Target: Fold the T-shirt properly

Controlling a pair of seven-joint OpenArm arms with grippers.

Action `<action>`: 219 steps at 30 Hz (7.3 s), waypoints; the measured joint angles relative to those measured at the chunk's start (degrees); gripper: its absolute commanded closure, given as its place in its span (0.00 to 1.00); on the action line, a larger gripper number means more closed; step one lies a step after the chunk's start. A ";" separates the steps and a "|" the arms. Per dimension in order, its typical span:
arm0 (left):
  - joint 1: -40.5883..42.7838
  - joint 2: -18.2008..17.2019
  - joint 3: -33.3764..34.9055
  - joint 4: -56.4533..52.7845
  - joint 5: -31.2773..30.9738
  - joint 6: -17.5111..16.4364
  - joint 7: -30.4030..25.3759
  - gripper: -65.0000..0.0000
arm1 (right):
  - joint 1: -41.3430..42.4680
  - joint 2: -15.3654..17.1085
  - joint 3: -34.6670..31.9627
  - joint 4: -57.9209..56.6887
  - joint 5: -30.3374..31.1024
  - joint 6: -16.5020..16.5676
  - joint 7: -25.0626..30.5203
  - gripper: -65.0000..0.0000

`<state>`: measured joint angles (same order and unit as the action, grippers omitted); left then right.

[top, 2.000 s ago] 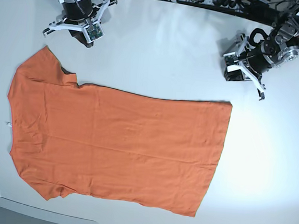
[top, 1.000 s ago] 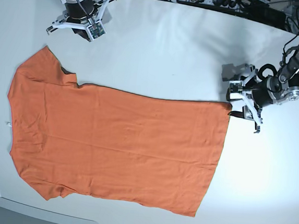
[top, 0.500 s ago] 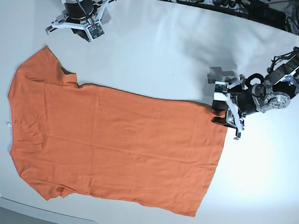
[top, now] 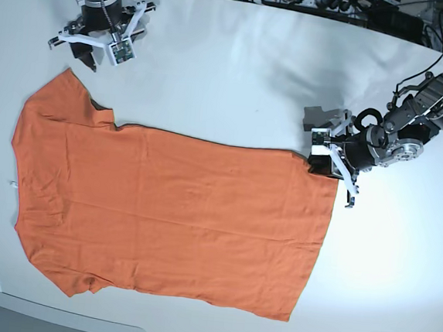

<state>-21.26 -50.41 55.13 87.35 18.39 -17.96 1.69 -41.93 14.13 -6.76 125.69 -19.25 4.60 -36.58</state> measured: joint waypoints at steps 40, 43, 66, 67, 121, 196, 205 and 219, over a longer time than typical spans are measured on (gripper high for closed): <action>-0.02 0.11 0.02 0.02 0.02 -0.04 0.66 1.00 | 11.78 11.85 11.43 -19.98 18.58 12.11 6.73 1.00; -0.02 -0.22 0.04 0.79 0.22 -0.13 1.22 1.00 | 11.19 12.09 11.41 -17.75 17.66 10.91 3.74 1.00; 1.95 -13.62 1.07 22.10 -3.80 0.20 9.53 1.00 | -5.18 17.16 11.41 2.58 6.80 3.13 -3.61 1.00; 2.25 -13.75 1.05 22.99 -4.02 0.44 11.06 1.00 | -6.03 17.14 11.41 3.04 7.02 3.30 -3.72 1.00; 26.34 -16.13 -3.65 42.45 18.45 16.87 23.47 1.00 | -10.64 21.53 15.65 8.55 7.41 4.66 2.60 1.00; 11.54 -4.04 -6.73 24.72 -5.73 46.40 17.40 0.70 | 15.98 22.03 18.97 -17.27 28.28 3.58 2.73 0.51; 11.54 -2.64 -6.73 24.70 -1.60 46.51 17.81 1.00 | 16.06 22.05 18.97 -10.86 27.47 -2.14 -3.65 1.00; 5.66 3.13 -6.80 19.30 -19.10 14.38 23.52 1.00 | 15.80 21.88 18.97 -14.69 40.57 9.88 -7.17 1.00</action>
<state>-15.59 -47.29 48.34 106.65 -0.71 -3.57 25.21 -26.13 36.01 12.21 111.00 21.32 14.48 -43.75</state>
